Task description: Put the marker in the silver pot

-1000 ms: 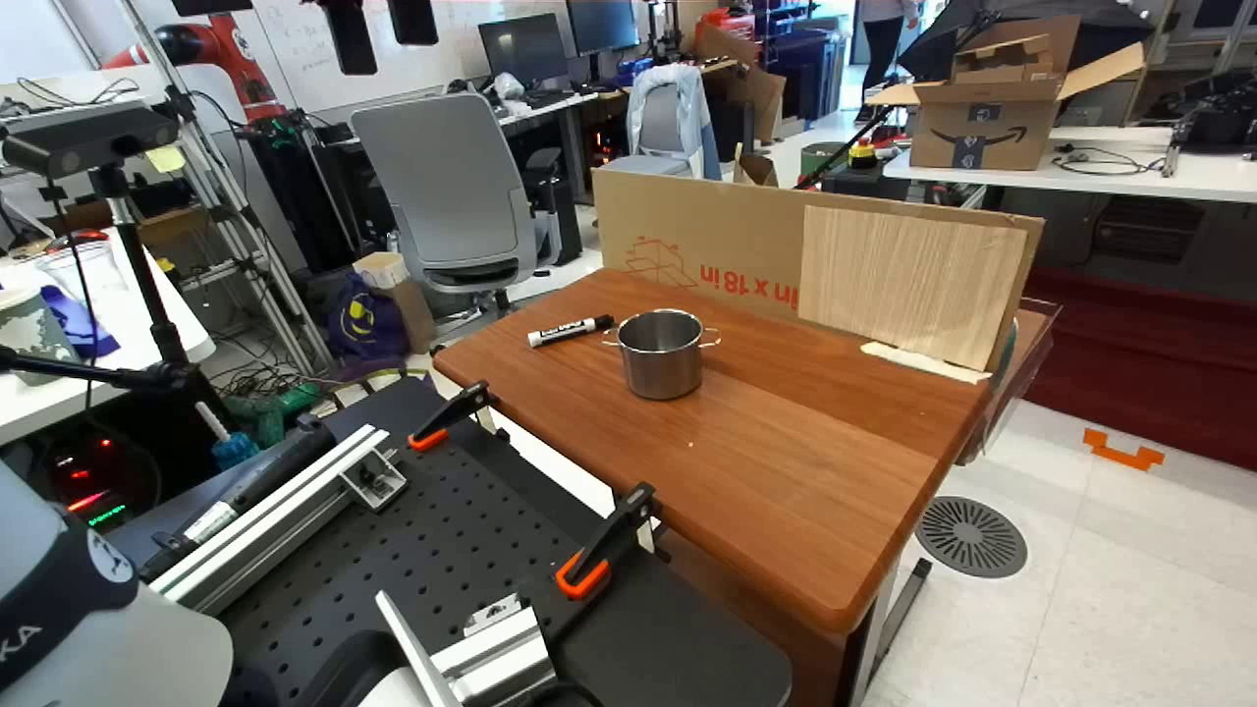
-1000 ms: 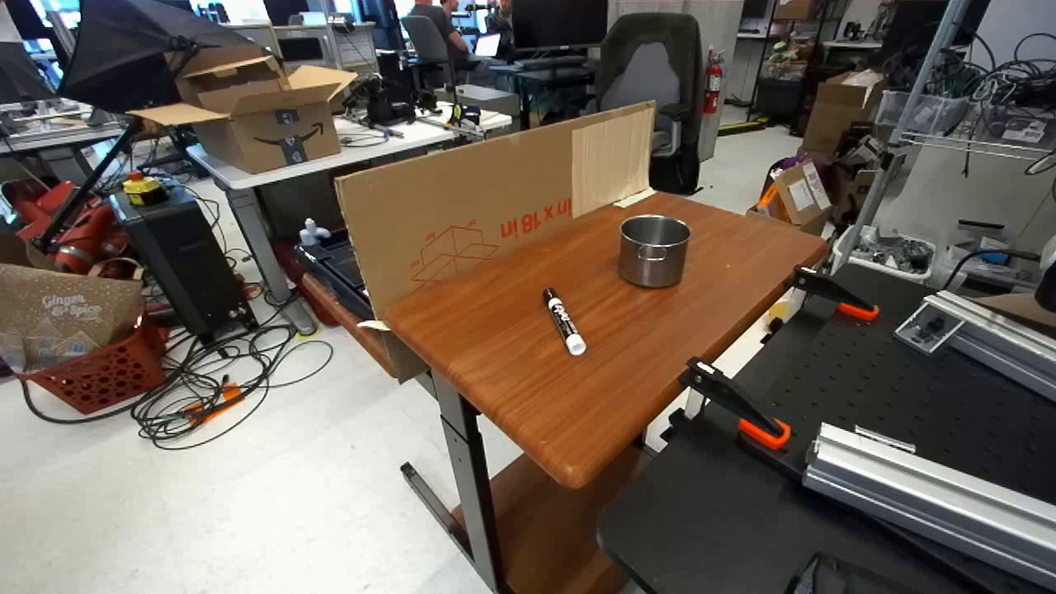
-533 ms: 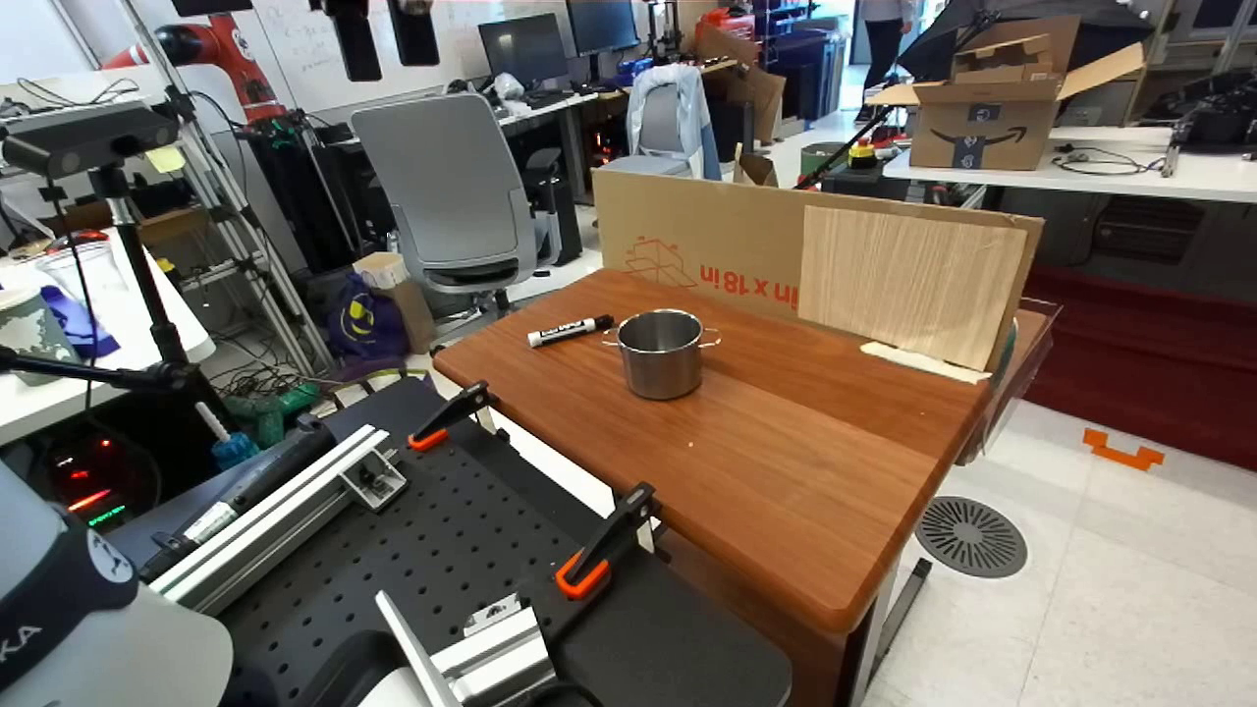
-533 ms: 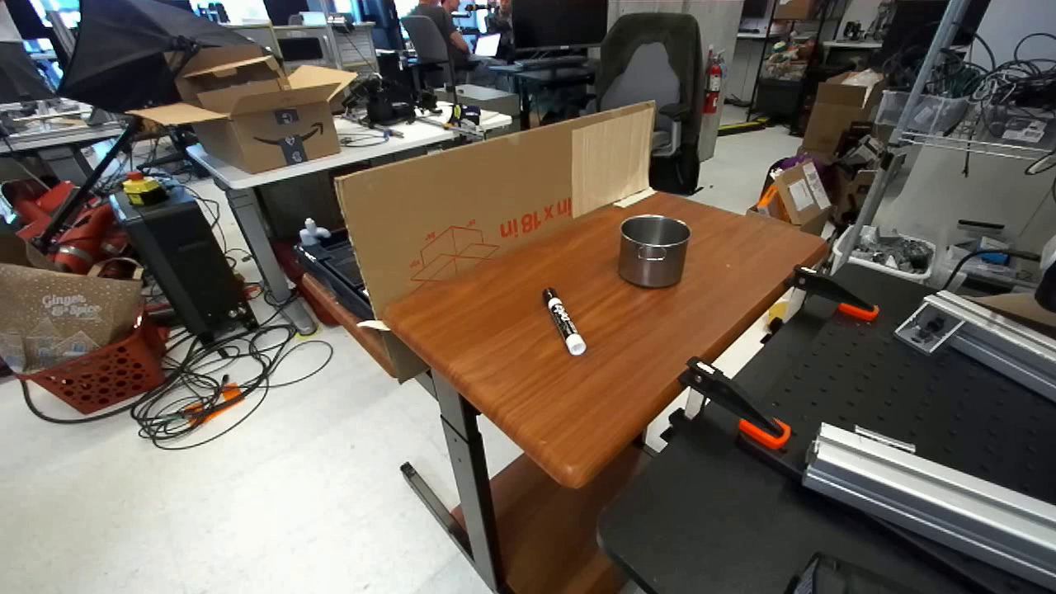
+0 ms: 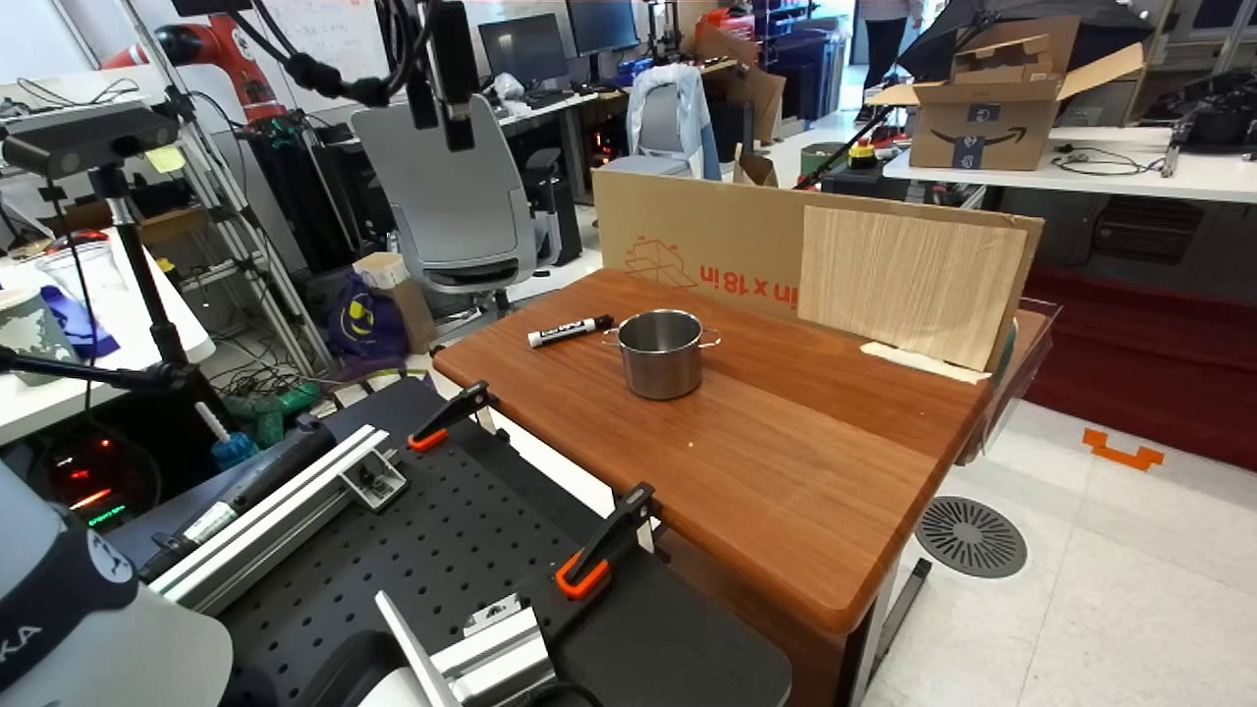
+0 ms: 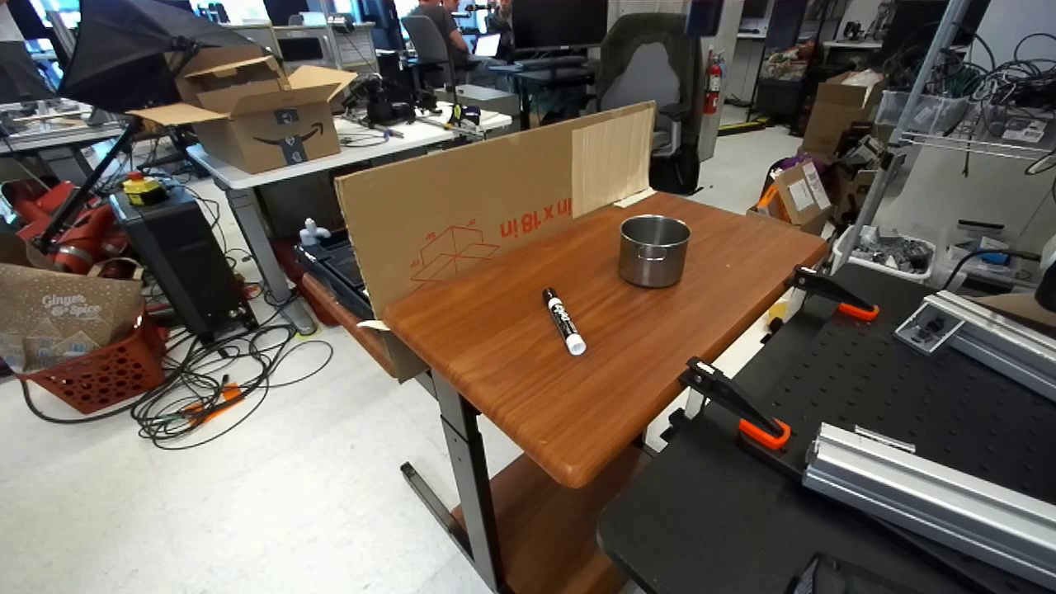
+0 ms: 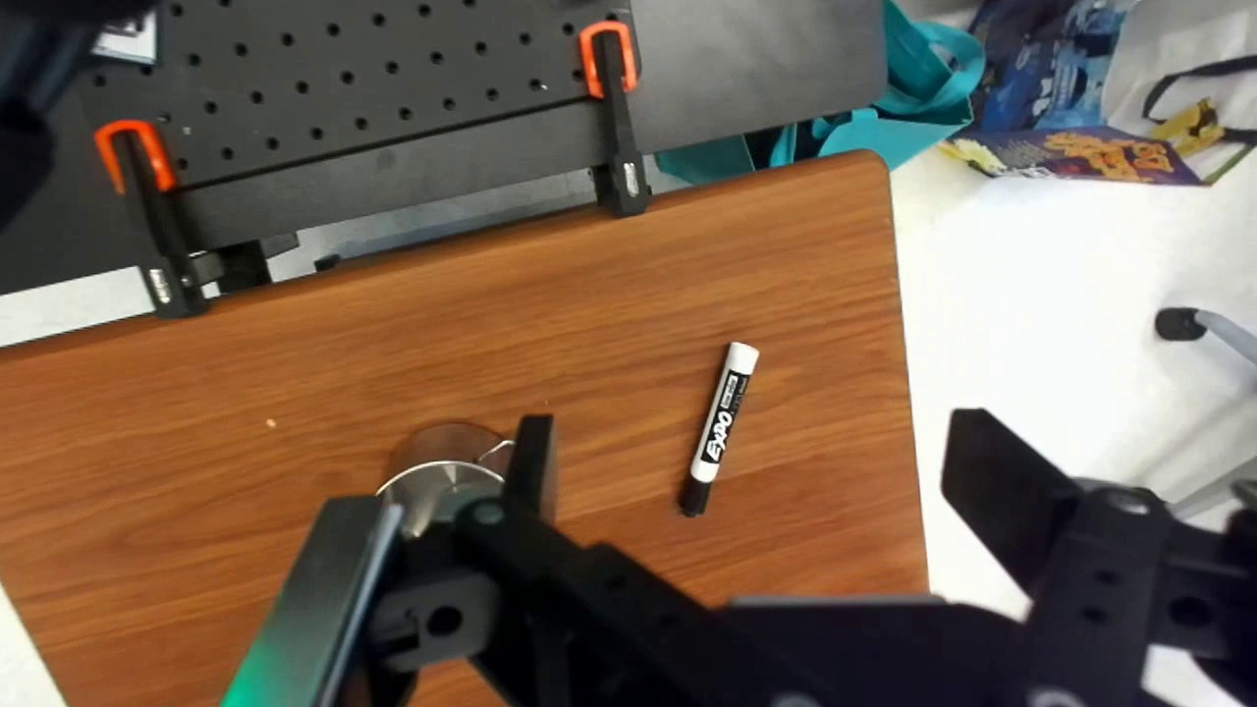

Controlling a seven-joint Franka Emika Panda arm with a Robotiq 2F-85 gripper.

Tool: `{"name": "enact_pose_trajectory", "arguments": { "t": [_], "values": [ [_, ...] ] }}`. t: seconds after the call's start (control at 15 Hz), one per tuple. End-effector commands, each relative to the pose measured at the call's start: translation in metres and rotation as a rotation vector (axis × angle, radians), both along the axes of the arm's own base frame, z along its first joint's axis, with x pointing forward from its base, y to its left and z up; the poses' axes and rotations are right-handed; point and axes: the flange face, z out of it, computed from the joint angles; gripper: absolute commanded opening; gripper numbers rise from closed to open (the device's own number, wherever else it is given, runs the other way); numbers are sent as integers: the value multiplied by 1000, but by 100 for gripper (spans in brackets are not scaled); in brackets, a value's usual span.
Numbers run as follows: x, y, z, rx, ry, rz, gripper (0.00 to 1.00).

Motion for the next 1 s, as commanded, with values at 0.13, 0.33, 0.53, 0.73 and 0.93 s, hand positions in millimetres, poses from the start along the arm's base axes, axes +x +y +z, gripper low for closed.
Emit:
{"name": "enact_pose_trajectory", "arguments": {
  "t": [0.13,0.33,0.53,0.73,0.93],
  "values": [
    [38,32,-53,8,-18,-137,100],
    [55,38,-84,-12,-17,-200,100],
    [75,34,-113,-34,14,-259,100],
    [94,31,-137,-69,48,-300,100],
    [114,32,-160,-113,65,-329,100]
  ]
}}
